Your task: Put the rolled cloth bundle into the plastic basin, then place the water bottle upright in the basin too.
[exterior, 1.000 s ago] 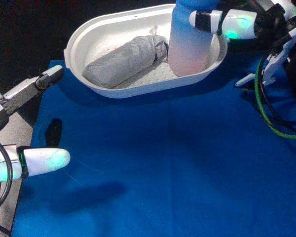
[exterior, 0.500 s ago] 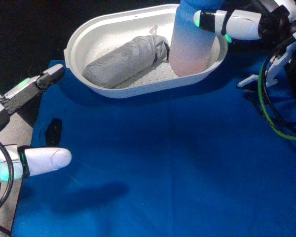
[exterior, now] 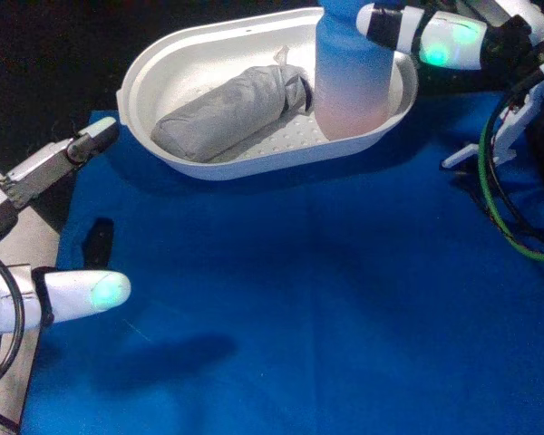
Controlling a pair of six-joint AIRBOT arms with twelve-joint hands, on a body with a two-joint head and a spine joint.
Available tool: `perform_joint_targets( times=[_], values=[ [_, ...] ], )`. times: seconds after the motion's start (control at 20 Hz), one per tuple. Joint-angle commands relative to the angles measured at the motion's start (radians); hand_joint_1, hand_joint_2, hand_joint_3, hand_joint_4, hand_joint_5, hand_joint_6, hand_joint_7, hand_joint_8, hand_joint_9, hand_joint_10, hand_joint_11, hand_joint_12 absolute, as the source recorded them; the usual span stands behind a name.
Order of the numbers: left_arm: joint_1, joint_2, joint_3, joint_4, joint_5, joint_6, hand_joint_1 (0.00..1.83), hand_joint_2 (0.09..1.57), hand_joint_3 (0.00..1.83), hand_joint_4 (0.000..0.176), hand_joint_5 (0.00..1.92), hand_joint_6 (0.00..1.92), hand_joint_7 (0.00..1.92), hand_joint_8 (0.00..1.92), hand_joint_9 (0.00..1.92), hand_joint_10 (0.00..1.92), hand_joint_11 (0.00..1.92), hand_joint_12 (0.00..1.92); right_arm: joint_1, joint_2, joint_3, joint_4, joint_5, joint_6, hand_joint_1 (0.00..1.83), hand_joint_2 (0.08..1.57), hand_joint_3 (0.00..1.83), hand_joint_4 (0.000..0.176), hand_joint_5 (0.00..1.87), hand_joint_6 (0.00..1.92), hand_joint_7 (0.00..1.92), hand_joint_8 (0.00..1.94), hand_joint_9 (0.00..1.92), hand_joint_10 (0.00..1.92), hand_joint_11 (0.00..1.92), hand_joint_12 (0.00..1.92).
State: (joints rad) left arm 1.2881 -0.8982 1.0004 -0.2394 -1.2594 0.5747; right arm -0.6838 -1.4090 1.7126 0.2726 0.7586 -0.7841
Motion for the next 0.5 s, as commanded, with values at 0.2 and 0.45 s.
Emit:
perform_joint_targets(
  times=[0.2, 0.45],
  values=[
    [-0.002, 0.008, 0.003, -0.014, -0.124, -0.012, 0.57, 0.88, 0.00, 0.176, 0.00, 0.00, 0.00, 0.00, 0.00, 0.00, 0.00, 0.00, 0.006, 0.035, -0.033, -0.015, 0.125, 0.013, 0.64, 0.95, 0.00, 0.176, 0.00, 0.00, 0.08, 0.00, 0.05, 0.00, 0.00, 0.23],
    [-0.002, 0.032, 0.002, -0.032, -0.136, -0.010, 0.56, 0.89, 0.01, 0.176, 0.00, 0.00, 0.00, 0.00, 0.00, 0.00, 0.00, 0.00, 0.006, 0.164, -0.153, -0.111, 0.142, 0.013, 0.68, 0.95, 0.00, 0.176, 0.00, 0.00, 0.07, 0.00, 0.09, 0.00, 0.00, 0.29]
  ],
)
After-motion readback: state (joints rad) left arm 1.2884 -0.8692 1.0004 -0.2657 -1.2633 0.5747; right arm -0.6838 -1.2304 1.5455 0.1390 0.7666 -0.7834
